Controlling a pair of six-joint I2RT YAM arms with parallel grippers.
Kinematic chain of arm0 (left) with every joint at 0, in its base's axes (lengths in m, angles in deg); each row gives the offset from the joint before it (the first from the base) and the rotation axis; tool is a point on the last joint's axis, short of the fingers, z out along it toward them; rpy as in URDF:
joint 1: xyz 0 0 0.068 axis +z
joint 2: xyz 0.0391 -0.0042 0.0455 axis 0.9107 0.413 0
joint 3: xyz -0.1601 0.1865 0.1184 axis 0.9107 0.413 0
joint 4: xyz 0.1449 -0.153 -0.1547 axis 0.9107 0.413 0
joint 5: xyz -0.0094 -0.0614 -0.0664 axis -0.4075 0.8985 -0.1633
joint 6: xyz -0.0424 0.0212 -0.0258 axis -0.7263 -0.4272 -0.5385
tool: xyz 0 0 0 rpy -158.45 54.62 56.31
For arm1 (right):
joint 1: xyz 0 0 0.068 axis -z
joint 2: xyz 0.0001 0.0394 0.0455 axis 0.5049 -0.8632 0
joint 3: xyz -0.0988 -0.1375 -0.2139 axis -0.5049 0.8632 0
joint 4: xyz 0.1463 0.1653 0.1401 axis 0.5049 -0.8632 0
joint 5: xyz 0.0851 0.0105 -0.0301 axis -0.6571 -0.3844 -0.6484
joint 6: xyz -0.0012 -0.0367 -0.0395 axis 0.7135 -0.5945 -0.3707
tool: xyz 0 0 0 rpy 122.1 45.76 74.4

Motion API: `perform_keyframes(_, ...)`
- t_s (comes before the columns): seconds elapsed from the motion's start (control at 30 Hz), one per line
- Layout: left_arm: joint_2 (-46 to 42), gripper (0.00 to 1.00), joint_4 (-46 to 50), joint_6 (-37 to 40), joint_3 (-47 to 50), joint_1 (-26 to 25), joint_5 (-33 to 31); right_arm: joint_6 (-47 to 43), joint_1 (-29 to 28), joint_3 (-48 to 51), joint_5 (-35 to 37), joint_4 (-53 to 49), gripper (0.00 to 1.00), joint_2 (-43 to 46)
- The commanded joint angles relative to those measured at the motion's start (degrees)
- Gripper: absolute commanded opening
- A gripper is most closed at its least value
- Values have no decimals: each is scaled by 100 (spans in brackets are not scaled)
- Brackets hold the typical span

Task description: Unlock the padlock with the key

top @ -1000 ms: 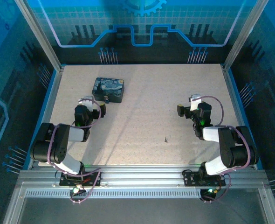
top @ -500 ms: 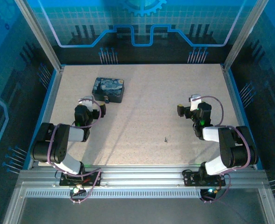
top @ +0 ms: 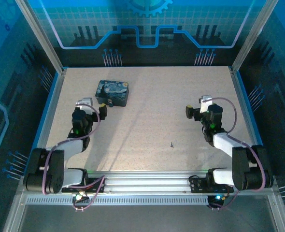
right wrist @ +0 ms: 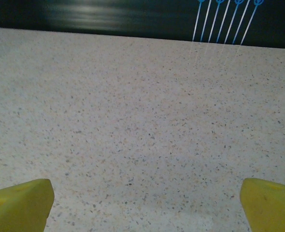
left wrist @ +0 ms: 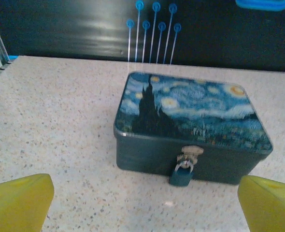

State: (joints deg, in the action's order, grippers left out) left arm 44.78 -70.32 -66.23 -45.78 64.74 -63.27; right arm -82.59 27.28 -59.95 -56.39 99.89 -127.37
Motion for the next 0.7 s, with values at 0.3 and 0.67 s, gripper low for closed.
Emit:
perform_keyframes(0.3,1004,99,4400,-1985,-3448,591,884,1522,-307,-1323,-1323,-2809,100,698)
perform_keyframes(0.67,3370,97,4330,-1992,-5159,766,1966,1597,-581,-1823,-1902,-3676,100,207)
